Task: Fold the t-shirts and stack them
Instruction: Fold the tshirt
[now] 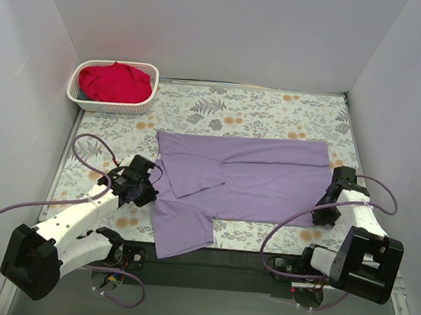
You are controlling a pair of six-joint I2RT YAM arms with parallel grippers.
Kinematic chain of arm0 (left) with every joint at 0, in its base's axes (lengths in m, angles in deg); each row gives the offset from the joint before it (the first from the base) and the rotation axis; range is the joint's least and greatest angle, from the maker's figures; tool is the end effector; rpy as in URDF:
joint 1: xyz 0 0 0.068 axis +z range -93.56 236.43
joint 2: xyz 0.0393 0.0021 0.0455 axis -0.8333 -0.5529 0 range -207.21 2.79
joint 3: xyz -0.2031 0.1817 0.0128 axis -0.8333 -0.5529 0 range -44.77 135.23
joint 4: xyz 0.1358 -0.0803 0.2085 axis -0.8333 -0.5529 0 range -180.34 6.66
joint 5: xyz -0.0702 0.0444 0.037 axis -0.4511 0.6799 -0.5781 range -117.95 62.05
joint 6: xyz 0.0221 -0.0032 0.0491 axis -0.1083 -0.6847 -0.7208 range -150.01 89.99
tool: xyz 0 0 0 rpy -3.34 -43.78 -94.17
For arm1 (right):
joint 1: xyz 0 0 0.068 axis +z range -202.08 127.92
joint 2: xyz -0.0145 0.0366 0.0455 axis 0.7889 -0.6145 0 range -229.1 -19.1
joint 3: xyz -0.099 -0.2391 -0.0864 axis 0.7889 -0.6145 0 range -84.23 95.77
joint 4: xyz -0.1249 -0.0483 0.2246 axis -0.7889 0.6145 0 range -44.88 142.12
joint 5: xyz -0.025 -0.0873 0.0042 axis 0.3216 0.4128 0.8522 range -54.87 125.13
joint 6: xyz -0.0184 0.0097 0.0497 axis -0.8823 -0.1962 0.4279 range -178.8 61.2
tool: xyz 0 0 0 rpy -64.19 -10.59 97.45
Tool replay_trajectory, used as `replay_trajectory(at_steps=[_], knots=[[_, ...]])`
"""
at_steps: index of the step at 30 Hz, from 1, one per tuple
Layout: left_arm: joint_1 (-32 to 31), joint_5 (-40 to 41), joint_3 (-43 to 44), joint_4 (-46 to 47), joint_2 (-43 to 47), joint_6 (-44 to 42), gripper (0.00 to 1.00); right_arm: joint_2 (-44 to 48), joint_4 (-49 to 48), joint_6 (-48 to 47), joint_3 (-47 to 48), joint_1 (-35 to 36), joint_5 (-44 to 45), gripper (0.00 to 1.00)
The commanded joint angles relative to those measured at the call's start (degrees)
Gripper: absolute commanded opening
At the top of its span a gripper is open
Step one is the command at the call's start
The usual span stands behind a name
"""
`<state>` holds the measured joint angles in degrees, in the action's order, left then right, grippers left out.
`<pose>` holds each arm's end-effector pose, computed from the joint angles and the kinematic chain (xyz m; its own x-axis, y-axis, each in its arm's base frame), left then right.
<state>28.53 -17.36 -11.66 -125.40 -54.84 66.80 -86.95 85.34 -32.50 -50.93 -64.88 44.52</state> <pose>0.1530 -0.0737 0.1893 -0.2965 -0.9474 -0.1204 -0.8521 0.3193 -0.4146 0.1791 -0.0466 0.1632 -0.7282 0.6137 -0.3051 0.6503 0.7593 -0.0247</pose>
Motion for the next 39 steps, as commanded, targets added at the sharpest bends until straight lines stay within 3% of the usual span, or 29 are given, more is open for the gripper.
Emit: replay_trajectory(at_steps=[1, 17, 39], knots=[[-0.22, 2.24, 0.91, -1.35, 1.55, 1.27, 0.0, 1.5, -0.06, -1.34, 0.45, -0.47, 0.37, 0.01], [1.79, 4.53, 6.45, -3.38, -1.79, -1.71, 0.0, 1.15, -1.99, -4.07, 10.99, -0.47, -3.33, 0.01], [12.17, -1.1, 17.52, 3.04, -16.2, -12.35, 0.0, -13.7, -10.96, -7.06, 22.16, -0.3, -7.02, 0.01]])
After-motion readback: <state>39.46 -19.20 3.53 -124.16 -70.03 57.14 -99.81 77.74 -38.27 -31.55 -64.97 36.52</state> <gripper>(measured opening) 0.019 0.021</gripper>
